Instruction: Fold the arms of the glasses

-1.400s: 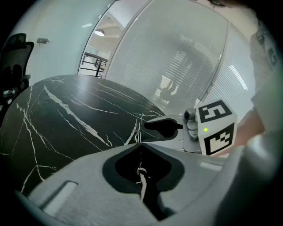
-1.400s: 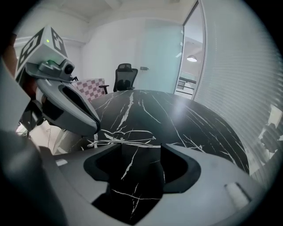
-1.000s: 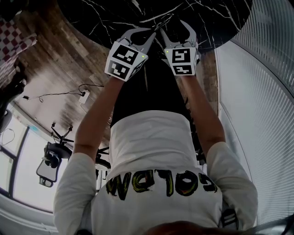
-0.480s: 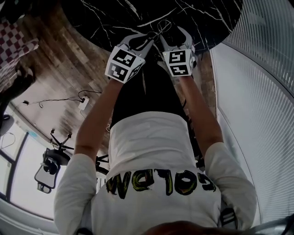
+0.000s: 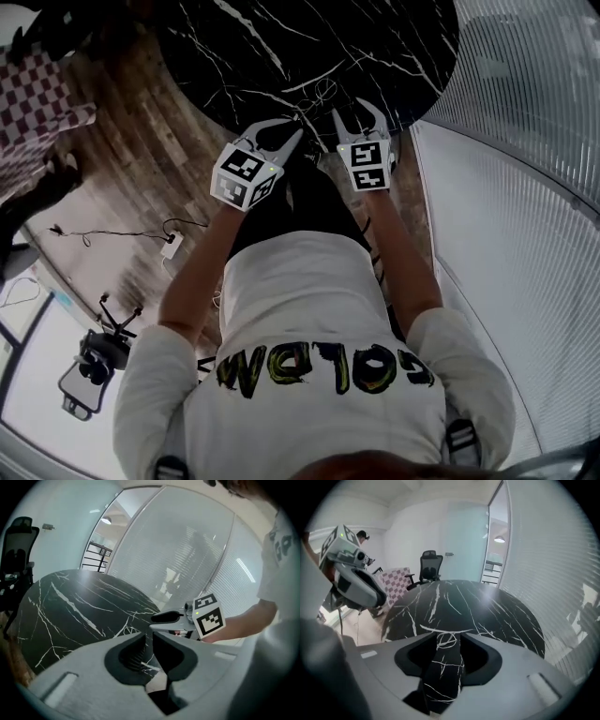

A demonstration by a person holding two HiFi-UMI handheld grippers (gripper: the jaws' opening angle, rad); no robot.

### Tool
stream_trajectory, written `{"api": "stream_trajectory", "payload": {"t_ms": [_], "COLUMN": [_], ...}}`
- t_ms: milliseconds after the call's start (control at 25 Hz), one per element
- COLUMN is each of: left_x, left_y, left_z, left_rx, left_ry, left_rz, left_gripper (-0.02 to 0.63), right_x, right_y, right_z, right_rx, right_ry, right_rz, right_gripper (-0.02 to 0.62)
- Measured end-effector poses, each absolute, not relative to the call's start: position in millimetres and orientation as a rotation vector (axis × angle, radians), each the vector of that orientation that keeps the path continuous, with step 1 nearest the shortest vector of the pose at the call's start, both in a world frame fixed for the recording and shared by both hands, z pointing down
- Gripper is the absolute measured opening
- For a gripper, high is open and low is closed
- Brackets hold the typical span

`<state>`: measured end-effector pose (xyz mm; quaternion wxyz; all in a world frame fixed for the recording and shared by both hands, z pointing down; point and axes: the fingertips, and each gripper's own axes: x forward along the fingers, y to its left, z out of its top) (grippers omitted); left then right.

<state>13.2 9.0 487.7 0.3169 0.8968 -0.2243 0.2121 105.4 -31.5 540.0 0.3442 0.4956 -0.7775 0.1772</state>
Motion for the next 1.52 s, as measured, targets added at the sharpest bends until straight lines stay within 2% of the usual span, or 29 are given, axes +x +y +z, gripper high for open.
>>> {"api": "stream_trajectory", "payload": {"t_ms": [280, 480, 640, 880, 1200, 1520], "left_x": [14.8, 17.7, 11.2, 1.8, 4.5, 12.4], "left_y": [18.6, 10.0, 1.5, 9.3, 6.4, 10.7], "left_z": [405.2, 340.5, 299.2, 245.9, 216.6, 216.2], "left_rx": [2.417, 2.459, 2.488, 2.538, 2.597, 2.586], "left_ry": [-0.636, -0.707, -0.809, -0.841, -0.870, -0.883], "left_rz": [0.410, 0.269, 0.204, 0.145, 0.113, 0.091], "left_gripper": [0.051, 0.037, 0.001, 0.000, 0.000, 0.000], "right_x": [83.3, 67.0, 59.5, 58.1, 50.3, 38.7], "right_y": [-13.3, -4.6, -0.7, 12.3, 5.9, 12.8], "right_z": [433.8, 367.4, 310.2, 233.7, 191.1, 188.0], "right_rx": [1.307, 1.292, 1.318, 1.349, 1.389, 1.364], "right_ry": [-2.202, -2.334, -2.430, -2.589, -2.691, -2.699], "right_rz": [0.478, 0.497, 0.466, 0.491, 0.456, 0.403], "right_gripper": [0.144, 0.093, 0.046, 0.009, 0.003, 0.003]}}
